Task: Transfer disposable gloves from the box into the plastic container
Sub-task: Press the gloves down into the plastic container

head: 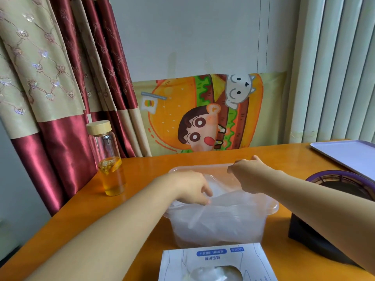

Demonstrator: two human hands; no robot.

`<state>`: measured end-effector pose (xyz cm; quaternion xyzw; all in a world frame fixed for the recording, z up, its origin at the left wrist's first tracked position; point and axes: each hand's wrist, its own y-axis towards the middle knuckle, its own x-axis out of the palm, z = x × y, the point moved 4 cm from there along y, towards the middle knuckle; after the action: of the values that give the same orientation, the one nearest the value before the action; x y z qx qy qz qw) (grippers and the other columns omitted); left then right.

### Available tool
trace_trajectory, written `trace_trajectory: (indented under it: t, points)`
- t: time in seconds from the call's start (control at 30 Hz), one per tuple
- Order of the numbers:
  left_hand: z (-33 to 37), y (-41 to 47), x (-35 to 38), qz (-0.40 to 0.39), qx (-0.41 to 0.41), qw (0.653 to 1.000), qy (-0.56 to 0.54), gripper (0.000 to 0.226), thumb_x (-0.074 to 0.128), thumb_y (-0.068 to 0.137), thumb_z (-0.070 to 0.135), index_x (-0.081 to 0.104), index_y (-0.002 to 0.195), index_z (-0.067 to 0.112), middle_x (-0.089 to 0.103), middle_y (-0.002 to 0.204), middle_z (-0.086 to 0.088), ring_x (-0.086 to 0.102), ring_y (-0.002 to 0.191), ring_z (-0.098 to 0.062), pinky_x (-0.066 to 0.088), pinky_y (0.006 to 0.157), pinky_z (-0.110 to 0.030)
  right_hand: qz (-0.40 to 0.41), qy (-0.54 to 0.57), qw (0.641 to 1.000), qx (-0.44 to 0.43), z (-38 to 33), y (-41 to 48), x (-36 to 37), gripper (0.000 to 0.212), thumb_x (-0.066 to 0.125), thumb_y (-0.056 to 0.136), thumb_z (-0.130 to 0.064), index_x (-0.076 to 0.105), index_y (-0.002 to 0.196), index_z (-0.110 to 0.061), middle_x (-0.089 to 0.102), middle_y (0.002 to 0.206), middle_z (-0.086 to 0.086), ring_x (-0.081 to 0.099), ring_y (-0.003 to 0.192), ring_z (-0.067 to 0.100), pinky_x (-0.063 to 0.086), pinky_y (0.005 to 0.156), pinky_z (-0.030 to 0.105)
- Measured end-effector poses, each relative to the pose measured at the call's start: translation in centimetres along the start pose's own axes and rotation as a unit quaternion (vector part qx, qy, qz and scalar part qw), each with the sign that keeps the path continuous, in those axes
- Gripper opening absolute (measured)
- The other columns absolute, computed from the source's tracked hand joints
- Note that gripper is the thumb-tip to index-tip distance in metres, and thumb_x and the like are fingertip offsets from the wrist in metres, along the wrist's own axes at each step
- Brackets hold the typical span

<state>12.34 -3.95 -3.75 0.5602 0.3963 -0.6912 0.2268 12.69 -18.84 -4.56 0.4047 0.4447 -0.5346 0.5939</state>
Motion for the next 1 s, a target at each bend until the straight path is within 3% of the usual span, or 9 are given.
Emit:
trace_trajectory:
  t: [0.07, 0.13, 0.2, 0.27, 0.4, 0.57, 0.8, 0.93, 1.0]
  points:
    - [-0.4, 1.7, 0.9, -0.053, -0.019, 0.998, 0.03, 0.044, 0.051, 0.095, 0.012, 0.054, 0.136, 0.026, 0.048, 0.143, 0.001, 0.047, 0.127, -0.024, 0.042, 0.104, -0.036, 0.043, -0.047, 0.998, -0.006, 0.0, -0.4, -0.3, 0.041, 0.054, 0.09, -0.006, 0.052, 0.129, -0.018, 0.051, 0.122, 0.005, 0.046, 0.114, 0.025, 0.026, 0.103, 0.045]
    - [-0.4, 2.9, 1.6, -0.088, -0.031, 0.994, 0.052, 0.039, 0.055, 0.095, 0.021, 0.055, 0.134, 0.02, 0.053, 0.136, -0.004, 0.049, 0.122, -0.028, 0.042, 0.103, -0.041, 0.112, -0.074, 0.991, -0.026, -0.4, -0.5, -0.5, 0.038, 0.055, 0.09, -0.008, 0.055, 0.125, -0.022, 0.048, 0.12, 0.004, 0.042, 0.114, 0.025, 0.027, 0.099, 0.042]
    - [-0.6, 3.9, 2.0, -0.099, -0.037, 0.992, 0.061, 0.043, 0.055, 0.095, 0.031, 0.052, 0.137, 0.02, 0.05, 0.139, -0.005, 0.046, 0.126, -0.029, 0.039, 0.105, -0.042, 0.128, -0.009, 0.989, -0.073, -1.4, -0.4, -0.8, 0.036, 0.058, 0.09, -0.011, 0.057, 0.124, -0.024, 0.053, 0.12, 0.001, 0.048, 0.109, 0.022, 0.038, 0.094, 0.036]
    - [-0.7, 4.6, 2.4, -0.103, -0.038, 0.992, 0.063, 0.048, 0.055, 0.095, 0.025, 0.045, 0.142, 0.026, 0.04, 0.149, -0.002, 0.037, 0.134, -0.029, 0.035, 0.11, -0.042, 0.032, 0.084, 0.989, -0.117, -2.2, -0.1, -0.1, 0.045, 0.066, 0.088, -0.023, 0.053, 0.131, -0.023, 0.057, 0.124, -0.002, 0.052, 0.109, 0.02, 0.046, 0.093, 0.032]
    - [-0.9, 5.2, 3.4, -0.122, -0.036, 0.986, 0.112, 0.071, 0.047, 0.089, -0.011, 0.037, 0.146, 0.03, 0.025, 0.157, -0.003, 0.027, 0.141, -0.03, 0.035, 0.111, -0.041, -0.184, 0.055, 0.974, -0.124, -2.4, 0.9, 3.1, 0.074, 0.066, 0.087, -0.032, 0.029, 0.148, -0.015, 0.041, 0.145, 0.004, 0.04, 0.13, 0.023, 0.034, 0.109, 0.03]
    - [-2.4, 6.4, 5.7, -0.143, -0.06, 0.979, 0.13, 0.067, 0.037, 0.094, -0.008, 0.033, 0.148, 0.033, 0.025, 0.157, -0.005, 0.037, 0.135, -0.031, 0.042, 0.104, -0.038, -0.263, 0.048, 0.958, -0.105, -2.2, 2.0, 5.8, 0.061, 0.048, 0.097, -0.02, 0.018, 0.151, -0.013, 0.035, 0.149, 0.006, 0.038, 0.133, 0.026, 0.035, 0.109, 0.035]
    - [-2.5, 5.0, 4.2, -0.085, -0.059, 0.978, 0.182, 0.076, 0.043, 0.088, -0.014, 0.028, 0.15, 0.027, 0.029, 0.155, -0.004, 0.039, 0.134, -0.03, 0.043, 0.103, -0.04, -0.285, 0.02, 0.953, -0.104, -2.4, 2.7, 6.7, 0.06, 0.043, 0.099, -0.024, 0.017, 0.152, -0.015, 0.029, 0.153, 0.004, 0.031, 0.138, 0.025, 0.031, 0.112, 0.038]
    - [-3.2, 2.3, 1.7, -0.019, -0.033, 0.991, 0.126, 0.06, 0.064, 0.09, 0.019, 0.041, 0.144, 0.027, 0.046, 0.141, -0.002, 0.054, 0.116, -0.024, 0.047, 0.085, -0.028, -0.24, -0.002, 0.965, -0.107, -2.4, 2.3, 5.6, 0.072, 0.054, 0.094, -0.033, 0.015, 0.151, -0.015, 0.038, 0.145, 0.007, 0.042, 0.123, 0.024, 0.036, 0.108, 0.038]
    - [-3.4, 0.7, 0.6, 0.038, -0.016, 0.995, 0.088, 0.053, 0.067, 0.088, 0.028, 0.05, 0.138, 0.028, 0.053, 0.134, 0.003, 0.054, 0.114, -0.017, 0.044, 0.091, -0.026, -0.205, 0.016, 0.972, -0.112, -2.2, 1.4, 4.2, 0.087, 0.066, 0.084, -0.044, 0.017, 0.151, -0.018, 0.034, 0.149, 0.005, 0.035, 0.133, 0.025, 0.03, 0.112, 0.039]
